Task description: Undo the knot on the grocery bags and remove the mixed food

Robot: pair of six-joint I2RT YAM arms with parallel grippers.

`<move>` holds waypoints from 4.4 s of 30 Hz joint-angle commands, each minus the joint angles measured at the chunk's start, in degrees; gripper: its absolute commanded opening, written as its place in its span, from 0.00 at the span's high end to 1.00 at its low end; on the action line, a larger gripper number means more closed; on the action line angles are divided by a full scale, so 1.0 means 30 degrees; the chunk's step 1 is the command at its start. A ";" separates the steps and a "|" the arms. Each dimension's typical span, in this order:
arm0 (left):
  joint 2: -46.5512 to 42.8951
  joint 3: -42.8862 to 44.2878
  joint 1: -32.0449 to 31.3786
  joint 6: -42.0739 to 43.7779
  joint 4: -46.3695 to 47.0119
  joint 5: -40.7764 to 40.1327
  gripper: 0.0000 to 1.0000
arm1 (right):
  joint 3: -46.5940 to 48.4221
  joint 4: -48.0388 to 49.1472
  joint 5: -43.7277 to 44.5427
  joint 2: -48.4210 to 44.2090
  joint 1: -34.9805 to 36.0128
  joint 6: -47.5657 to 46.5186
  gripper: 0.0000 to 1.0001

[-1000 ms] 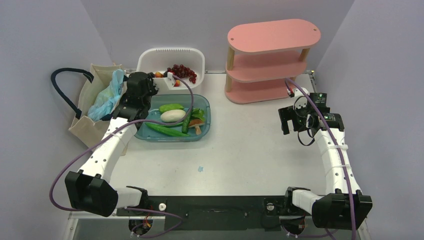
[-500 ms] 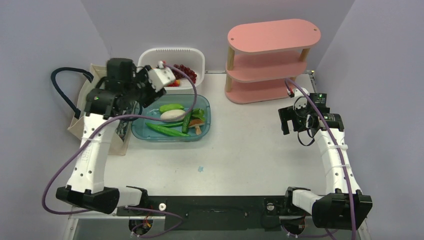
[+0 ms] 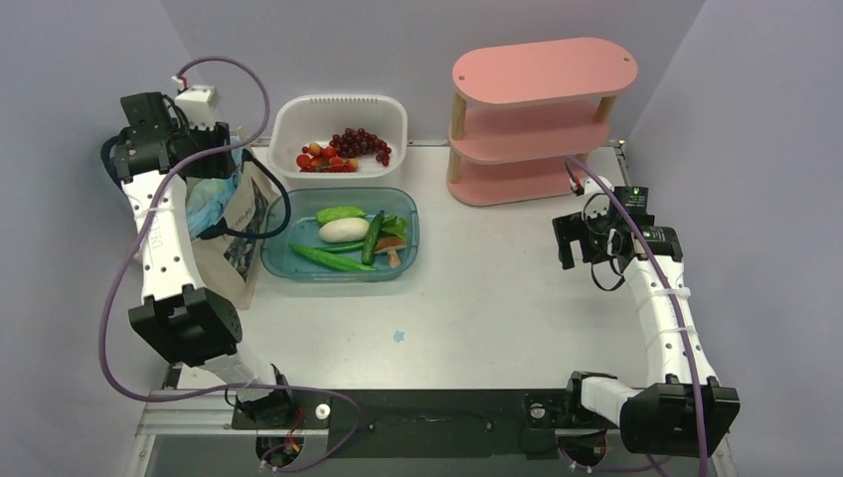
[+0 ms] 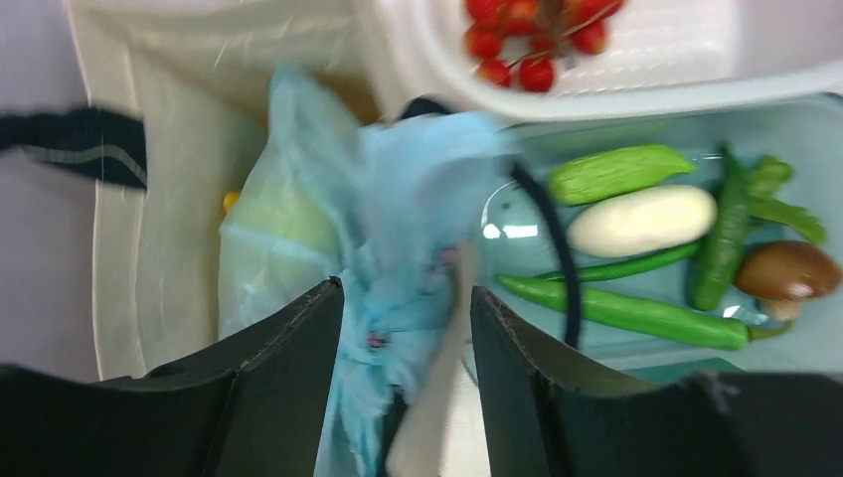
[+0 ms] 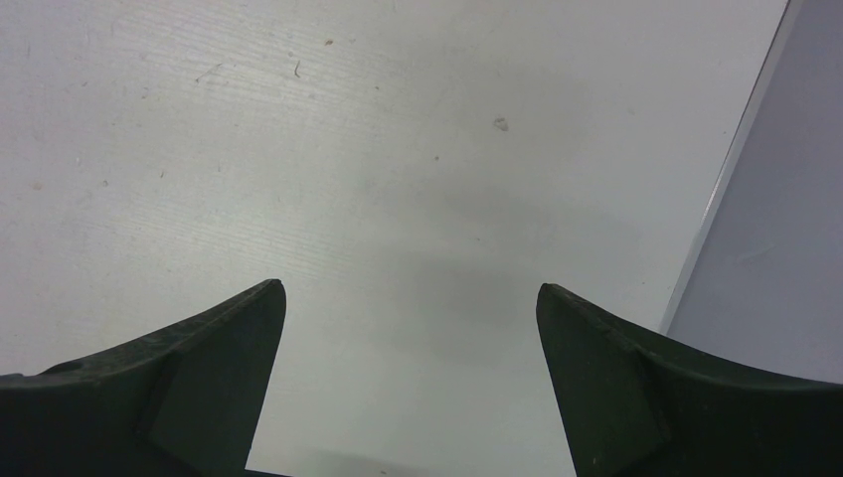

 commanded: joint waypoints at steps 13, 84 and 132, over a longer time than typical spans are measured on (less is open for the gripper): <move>0.1881 -0.3352 0.2208 0.2118 0.0433 0.0613 0.45 | -0.0442 0.0447 0.0255 -0.0788 -0.0277 0.0119 0.07; 0.3879 1.0979 0.5581 -0.7761 0.2686 0.6215 1.00 | -0.0290 -0.1592 0.0638 -0.1797 0.0728 0.0555 0.06; 0.8463 -0.3043 -2.1264 -1.3492 1.6313 0.9685 0.63 | -0.2775 -0.6048 -0.0951 -1.1991 0.0861 -0.8402 0.06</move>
